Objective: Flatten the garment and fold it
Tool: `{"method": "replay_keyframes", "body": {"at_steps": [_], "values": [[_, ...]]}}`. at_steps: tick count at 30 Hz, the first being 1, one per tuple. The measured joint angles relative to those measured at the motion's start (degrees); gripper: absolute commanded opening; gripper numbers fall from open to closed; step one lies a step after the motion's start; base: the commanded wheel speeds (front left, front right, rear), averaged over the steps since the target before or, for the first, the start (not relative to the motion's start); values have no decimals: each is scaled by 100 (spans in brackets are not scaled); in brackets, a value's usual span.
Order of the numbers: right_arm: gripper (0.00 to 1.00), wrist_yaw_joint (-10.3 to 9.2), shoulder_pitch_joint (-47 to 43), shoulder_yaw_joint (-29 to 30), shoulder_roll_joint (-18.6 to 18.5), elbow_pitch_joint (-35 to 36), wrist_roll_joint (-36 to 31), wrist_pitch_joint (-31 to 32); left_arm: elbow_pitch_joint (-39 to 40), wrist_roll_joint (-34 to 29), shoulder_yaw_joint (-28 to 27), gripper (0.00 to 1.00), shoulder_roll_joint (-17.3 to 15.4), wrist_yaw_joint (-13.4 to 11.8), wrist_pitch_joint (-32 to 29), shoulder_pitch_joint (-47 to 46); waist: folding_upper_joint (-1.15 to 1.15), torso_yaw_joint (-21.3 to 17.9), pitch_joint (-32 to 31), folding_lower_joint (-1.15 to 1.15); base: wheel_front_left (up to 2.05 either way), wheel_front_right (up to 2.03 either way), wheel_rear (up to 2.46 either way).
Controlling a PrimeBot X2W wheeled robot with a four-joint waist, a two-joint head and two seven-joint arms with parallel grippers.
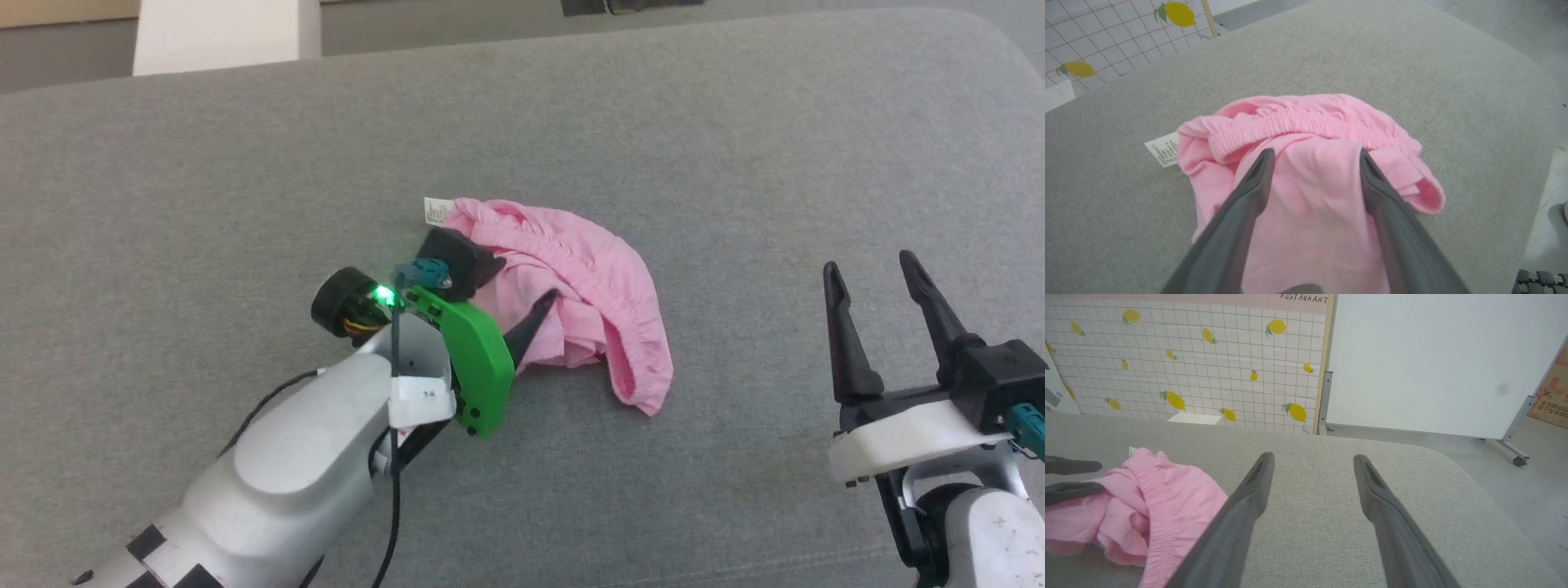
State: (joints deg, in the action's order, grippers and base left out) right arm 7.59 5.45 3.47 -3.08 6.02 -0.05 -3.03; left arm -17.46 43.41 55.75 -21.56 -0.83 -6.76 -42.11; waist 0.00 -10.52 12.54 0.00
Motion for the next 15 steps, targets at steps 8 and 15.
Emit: {"method": "replay_keyframes", "body": {"at_steps": [8, 15], "values": [[100, -1, -286, -41, 2, -112, -46, 199, 476, 121, -661, 100, -338, -408, 602, 35, 0, 366, -431, 0, 0, 0, 0], [100, -1, -592, -19, -15, -153, 7, 270, 835, 144, -1236, 100, -1000, -1158, 1451, 947, 0, 764, -826, 0, 0, 0, 0]]}}
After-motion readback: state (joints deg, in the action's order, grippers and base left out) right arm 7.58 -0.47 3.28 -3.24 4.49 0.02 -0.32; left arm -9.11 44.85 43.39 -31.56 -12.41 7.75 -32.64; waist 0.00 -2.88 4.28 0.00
